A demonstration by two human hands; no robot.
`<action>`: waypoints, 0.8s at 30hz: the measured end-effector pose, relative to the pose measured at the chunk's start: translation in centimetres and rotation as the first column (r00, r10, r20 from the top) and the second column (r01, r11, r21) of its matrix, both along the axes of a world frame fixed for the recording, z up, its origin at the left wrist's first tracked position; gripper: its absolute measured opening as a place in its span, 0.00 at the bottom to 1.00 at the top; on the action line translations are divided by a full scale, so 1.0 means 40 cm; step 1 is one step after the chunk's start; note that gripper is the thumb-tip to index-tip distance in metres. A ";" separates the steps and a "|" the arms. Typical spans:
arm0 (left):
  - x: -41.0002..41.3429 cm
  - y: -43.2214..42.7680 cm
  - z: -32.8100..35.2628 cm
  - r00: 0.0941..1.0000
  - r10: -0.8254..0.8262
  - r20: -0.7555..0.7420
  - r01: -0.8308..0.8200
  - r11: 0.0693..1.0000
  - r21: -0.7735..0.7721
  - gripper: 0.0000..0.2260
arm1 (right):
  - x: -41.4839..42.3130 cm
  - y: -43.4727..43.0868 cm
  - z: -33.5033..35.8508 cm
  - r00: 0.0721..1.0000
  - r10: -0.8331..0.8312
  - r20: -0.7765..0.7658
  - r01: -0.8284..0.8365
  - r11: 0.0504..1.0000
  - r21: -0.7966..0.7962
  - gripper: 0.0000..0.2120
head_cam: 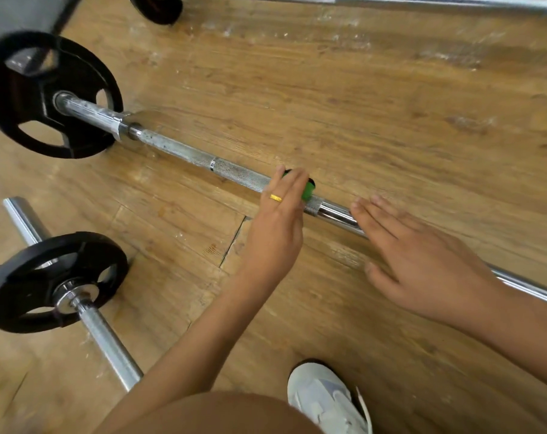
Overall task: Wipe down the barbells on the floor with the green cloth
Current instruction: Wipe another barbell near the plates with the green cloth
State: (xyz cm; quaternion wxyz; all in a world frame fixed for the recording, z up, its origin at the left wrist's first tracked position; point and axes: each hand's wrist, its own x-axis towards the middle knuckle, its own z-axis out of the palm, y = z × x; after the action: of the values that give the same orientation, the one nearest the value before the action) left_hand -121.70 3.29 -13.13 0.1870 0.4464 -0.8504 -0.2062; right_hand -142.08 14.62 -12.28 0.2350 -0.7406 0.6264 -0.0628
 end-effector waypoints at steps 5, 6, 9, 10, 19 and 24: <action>0.008 -0.046 -0.003 0.968 0.247 -0.039 -0.245 0.968 0.045 0.19 | 0.018 0.007 -0.016 0.999 -0.016 -0.050 0.015 1.000 -0.023 0.40; -0.001 -0.028 0.000 0.981 0.193 -0.024 -0.192 0.981 0.025 0.19 | 0.019 0.008 -0.016 0.998 -0.022 -0.054 0.020 0.999 -0.031 0.40; -0.020 0.027 0.004 0.999 0.031 0.025 -0.030 0.999 -0.031 0.20 | 0.008 0.010 -0.013 0.997 0.007 -0.081 -0.011 0.999 -0.043 0.40; -0.021 0.030 0.006 0.999 0.025 0.025 -0.024 0.999 -0.031 0.20 | 0.000 0.009 -0.014 0.996 0.037 -0.083 -0.040 0.998 -0.040 0.41; 0.004 -0.014 0.024 0.997 -0.025 0.074 0.025 1.000 -0.005 0.21 | 0.045 -0.084 -0.003 0.992 0.125 -0.004 -0.124 0.992 0.032 0.40; 0.020 -0.042 0.024 0.997 -0.027 0.066 0.026 1.000 0.005 0.21 | 0.081 -0.084 -0.013 0.996 0.056 -0.066 -0.060 0.997 -0.054 0.41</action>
State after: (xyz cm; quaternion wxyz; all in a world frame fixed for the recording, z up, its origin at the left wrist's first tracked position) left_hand -120.89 1.59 -12.17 0.1551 0.4420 -0.8616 -0.1956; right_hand -138.82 11.25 -12.79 0.1957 -0.7664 0.6098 -0.0497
